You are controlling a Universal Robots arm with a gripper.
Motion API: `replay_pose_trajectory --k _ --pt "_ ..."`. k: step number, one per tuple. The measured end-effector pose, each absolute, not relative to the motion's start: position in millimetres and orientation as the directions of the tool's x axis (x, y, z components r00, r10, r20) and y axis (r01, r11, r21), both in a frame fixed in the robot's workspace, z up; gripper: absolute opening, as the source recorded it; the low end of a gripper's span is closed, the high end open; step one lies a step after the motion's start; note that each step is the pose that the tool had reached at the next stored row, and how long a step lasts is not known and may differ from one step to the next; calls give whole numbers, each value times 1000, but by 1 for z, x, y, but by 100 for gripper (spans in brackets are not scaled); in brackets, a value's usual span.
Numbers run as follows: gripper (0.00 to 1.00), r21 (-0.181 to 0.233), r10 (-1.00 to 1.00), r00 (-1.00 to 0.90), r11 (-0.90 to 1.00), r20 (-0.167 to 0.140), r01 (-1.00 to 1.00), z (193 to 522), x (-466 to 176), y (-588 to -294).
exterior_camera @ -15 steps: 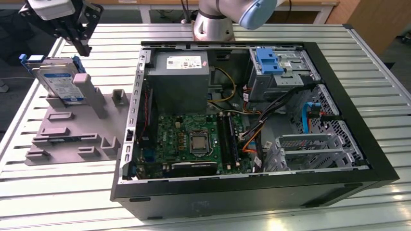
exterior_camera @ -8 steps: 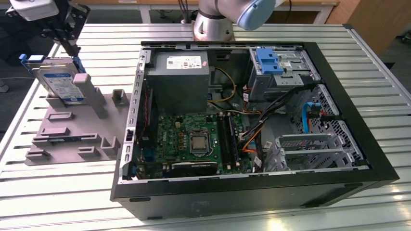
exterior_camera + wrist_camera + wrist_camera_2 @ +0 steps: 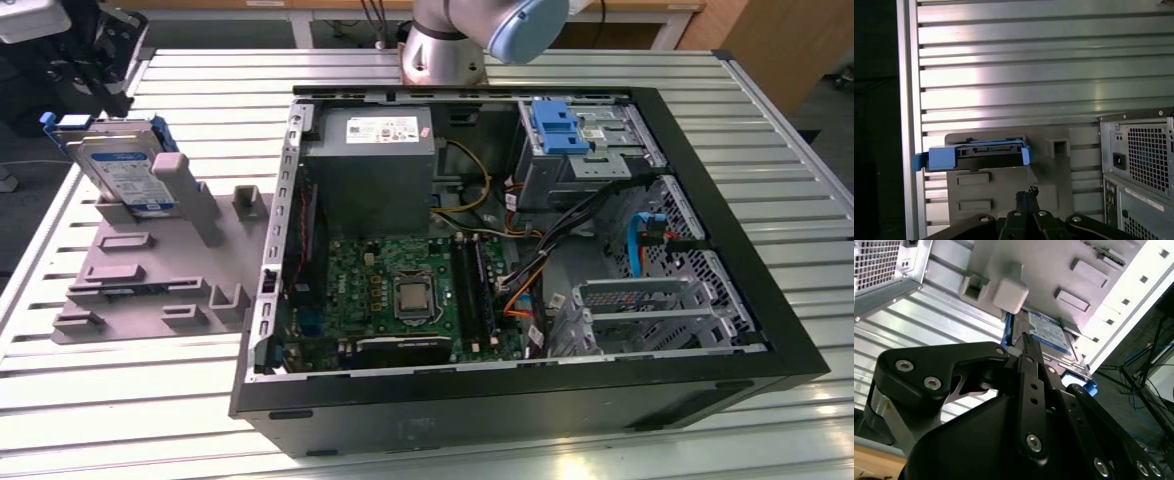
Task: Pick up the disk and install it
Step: 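Reach for the disk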
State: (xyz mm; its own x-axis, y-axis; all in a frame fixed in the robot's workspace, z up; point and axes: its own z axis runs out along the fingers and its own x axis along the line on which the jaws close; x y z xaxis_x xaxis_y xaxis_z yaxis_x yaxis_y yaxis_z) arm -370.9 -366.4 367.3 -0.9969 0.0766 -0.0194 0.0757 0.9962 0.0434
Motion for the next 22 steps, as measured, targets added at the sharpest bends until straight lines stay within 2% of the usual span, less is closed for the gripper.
replay_pose_trajectory --k 22 --pt "11 41 77 -997 996 -19 76 363 -426 -352"
